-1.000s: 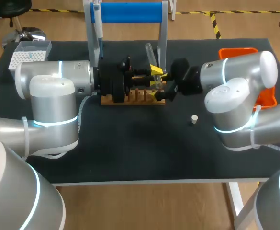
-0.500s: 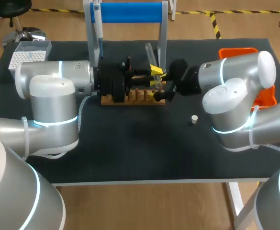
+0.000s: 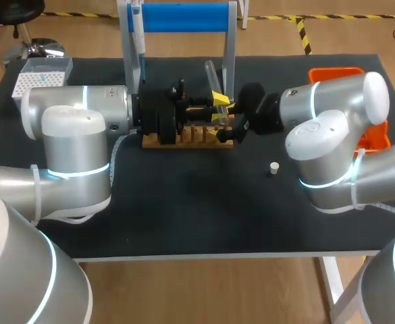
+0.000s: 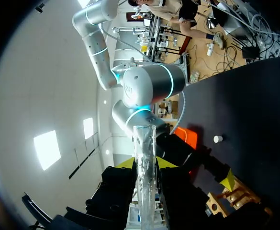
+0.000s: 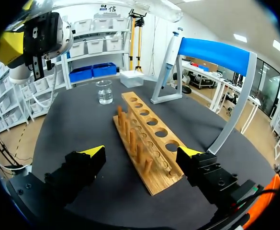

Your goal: Invert the test tube, pick up the pipette, mount the tip to pipette, aspirate from beaker and dispense into the tube, eject the tip, return the pipette, and cap with the stopper.

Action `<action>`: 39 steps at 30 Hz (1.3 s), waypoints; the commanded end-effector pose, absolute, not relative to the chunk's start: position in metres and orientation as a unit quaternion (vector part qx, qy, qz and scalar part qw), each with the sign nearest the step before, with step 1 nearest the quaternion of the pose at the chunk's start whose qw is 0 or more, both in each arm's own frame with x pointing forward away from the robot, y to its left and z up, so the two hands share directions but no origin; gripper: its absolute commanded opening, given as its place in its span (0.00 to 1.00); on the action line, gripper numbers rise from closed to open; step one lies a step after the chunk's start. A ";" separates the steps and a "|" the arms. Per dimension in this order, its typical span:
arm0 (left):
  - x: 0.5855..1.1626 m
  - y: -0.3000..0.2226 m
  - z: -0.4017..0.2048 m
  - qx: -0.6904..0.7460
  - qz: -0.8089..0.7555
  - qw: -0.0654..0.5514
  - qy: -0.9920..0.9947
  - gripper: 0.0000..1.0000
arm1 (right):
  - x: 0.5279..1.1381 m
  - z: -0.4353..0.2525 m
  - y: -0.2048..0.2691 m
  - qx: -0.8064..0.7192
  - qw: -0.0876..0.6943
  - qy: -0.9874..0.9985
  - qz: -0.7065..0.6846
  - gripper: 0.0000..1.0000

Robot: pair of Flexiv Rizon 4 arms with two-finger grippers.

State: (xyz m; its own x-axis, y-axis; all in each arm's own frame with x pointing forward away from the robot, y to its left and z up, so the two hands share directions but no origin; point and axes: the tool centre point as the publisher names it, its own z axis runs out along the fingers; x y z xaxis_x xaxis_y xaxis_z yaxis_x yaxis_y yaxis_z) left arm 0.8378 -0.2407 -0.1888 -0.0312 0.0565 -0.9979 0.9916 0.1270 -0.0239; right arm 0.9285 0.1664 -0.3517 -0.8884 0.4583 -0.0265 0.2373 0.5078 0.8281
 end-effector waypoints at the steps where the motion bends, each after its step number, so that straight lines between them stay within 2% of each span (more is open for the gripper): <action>1: 0.837 -0.241 -0.188 0.474 -0.458 0.510 0.553 0.00 | 0.928 -0.351 0.166 0.202 0.121 0.860 0.452 1.00; 7: 0.837 -0.241 -0.188 0.474 -0.458 0.510 0.553 0.00 | 0.928 -0.351 0.166 0.202 0.121 0.860 0.452 1.00; 16: 0.854 -0.230 -0.179 0.451 -0.497 0.448 0.591 0.00 | 0.928 -0.351 0.166 0.202 0.121 0.860 0.452 1.00; 30: 0.885 -0.221 -0.174 0.296 -0.573 0.320 0.694 0.00 | 0.928 -0.351 0.166 0.202 0.121 0.860 0.452 1.00; 39: 0.900 -0.230 -0.176 0.187 -0.620 0.215 0.731 0.00 | 0.928 -0.351 0.166 0.202 0.121 0.860 0.452 1.00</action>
